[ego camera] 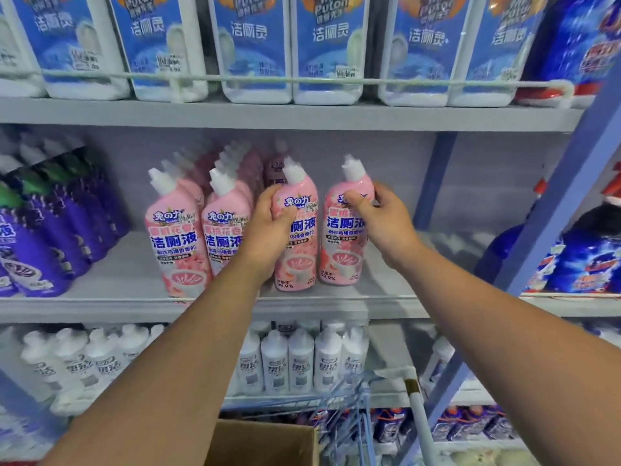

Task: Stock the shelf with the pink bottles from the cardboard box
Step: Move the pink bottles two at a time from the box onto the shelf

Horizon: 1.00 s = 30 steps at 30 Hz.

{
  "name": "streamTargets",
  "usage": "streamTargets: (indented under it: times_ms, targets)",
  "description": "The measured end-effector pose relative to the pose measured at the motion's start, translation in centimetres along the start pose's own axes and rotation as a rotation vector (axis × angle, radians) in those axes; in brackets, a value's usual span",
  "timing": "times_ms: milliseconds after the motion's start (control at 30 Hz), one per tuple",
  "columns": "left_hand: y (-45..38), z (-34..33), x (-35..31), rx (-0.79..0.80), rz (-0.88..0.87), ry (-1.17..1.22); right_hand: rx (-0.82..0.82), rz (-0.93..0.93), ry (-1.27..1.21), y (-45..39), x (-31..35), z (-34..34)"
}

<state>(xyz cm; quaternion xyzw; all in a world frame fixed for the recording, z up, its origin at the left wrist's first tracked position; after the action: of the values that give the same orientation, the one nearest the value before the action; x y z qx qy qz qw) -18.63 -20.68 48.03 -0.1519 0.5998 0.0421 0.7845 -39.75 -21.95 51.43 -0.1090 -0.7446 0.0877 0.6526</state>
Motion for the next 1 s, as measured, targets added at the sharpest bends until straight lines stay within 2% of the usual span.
streamTargets:
  times_ms: [100,200,300,367,433,533,800,900,1000]
  targets:
    - [-1.0,-0.7,1.8,0.000,0.044,-0.001,0.027,-0.002,0.024,-1.3,-1.7,0.2]
    - [-1.3,-1.0,2.1,-0.022,-0.007,-0.079,0.012,0.004,0.004,-2.8,-3.0,0.7]
    - [-0.6,-1.1,2.8,-0.108,-0.070,-0.265,0.028,0.047,0.013,-3.3,-3.7,0.9]
    - [0.9,-0.9,4.2,-0.249,-0.055,-0.371,0.051,0.059,0.058,-2.4,-5.2,1.2]
    - [3.3,-1.6,5.3,-0.378,-0.011,-0.565,0.037,0.073,0.214,-0.8,-8.0,1.8]
    - [5.5,-3.6,6.2,-0.401,0.076,-0.857,0.009,0.064,0.396,1.1,-11.9,2.2]
    - [2.1,-4.1,7.1,-0.391,0.153,-0.927,0.013,0.022,0.326,-1.6,-14.2,0.8]
    - [-0.1,-4.2,8.1,-0.378,0.191,-0.877,0.041,-0.002,0.306,-2.9,-14.1,-0.1]
    - [-1.7,-4.3,8.7,-0.430,0.186,-0.884,0.126,-0.053,0.296,-5.5,-14.6,-0.9]
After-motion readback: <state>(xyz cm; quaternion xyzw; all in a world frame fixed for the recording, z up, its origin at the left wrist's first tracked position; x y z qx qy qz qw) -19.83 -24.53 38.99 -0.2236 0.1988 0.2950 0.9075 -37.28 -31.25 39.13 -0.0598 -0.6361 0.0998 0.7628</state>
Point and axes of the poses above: each hand's wrist, its own y-axis away from the middle knuckle, its own z-axis out of the back of the hand, x = y × z, the point moved 8 cm from there along -y, towards the middle knuckle, and after that the axes turned 15 degrees about -y, right-handed, at the moved point
